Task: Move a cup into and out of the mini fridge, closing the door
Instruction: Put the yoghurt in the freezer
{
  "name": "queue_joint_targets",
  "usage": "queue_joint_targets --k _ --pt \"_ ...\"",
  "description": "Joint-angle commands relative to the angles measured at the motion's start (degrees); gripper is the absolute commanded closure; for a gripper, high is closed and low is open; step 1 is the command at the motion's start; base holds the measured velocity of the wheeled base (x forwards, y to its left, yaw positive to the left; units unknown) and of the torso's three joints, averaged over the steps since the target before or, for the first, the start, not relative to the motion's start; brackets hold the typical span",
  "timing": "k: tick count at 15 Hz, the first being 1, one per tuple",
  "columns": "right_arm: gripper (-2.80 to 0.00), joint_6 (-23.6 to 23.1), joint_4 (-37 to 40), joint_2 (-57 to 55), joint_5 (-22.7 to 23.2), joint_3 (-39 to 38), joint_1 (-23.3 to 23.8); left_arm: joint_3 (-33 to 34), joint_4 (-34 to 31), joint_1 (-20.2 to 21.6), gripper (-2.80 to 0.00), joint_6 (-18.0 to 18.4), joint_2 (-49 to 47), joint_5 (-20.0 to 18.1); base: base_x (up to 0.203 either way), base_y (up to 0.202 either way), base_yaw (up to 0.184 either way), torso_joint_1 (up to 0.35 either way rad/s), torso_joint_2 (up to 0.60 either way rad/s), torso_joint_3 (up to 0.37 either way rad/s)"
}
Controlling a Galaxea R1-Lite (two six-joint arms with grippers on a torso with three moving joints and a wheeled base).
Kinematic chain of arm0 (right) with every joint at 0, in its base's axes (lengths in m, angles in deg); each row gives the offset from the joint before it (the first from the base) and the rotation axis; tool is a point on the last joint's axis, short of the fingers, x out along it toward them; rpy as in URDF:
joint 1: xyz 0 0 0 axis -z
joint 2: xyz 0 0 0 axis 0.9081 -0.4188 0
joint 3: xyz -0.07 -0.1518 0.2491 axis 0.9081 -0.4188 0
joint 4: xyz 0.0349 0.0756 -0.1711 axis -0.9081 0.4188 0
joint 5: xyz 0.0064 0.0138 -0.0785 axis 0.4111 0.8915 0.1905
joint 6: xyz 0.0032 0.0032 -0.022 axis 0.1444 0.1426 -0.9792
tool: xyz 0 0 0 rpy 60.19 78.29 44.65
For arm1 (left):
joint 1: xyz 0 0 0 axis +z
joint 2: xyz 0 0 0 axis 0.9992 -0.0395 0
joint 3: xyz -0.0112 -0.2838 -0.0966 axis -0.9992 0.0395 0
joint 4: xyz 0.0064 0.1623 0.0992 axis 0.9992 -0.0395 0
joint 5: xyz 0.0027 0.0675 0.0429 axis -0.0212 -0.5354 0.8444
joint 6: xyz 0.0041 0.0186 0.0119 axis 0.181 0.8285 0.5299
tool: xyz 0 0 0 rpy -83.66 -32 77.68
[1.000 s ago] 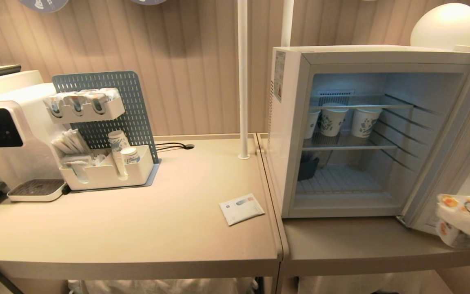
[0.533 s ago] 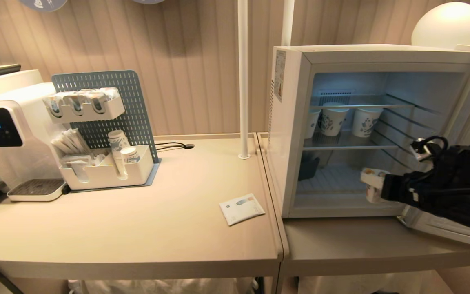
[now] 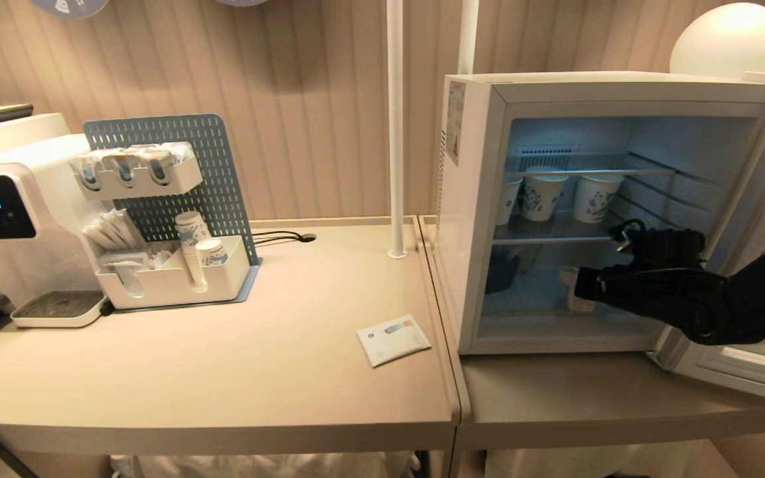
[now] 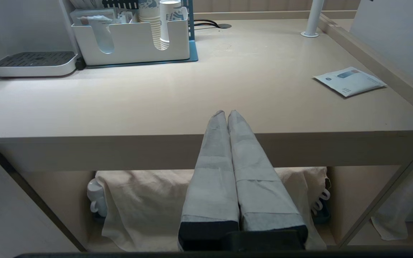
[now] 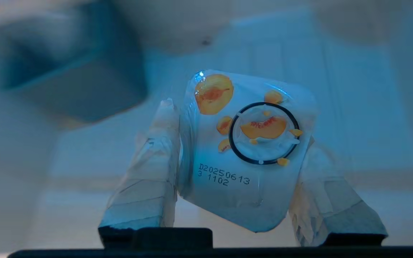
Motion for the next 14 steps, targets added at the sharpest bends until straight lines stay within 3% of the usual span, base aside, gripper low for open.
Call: queue_joint_targets --k 1,14 --pt "0.00 0.0 0.4 -4.5 0.0 3.0 0.2 0.1 0.0 -0.1 0.00 0.0 0.1 0.0 0.000 0.000 0.000 0.000 0.00 0.000" --pt "0.00 0.0 2.2 -7.0 -1.8 5.8 1.6 0.0 0.0 0.0 0.00 0.0 0.1 0.0 0.000 0.000 0.000 0.000 0.00 0.000"
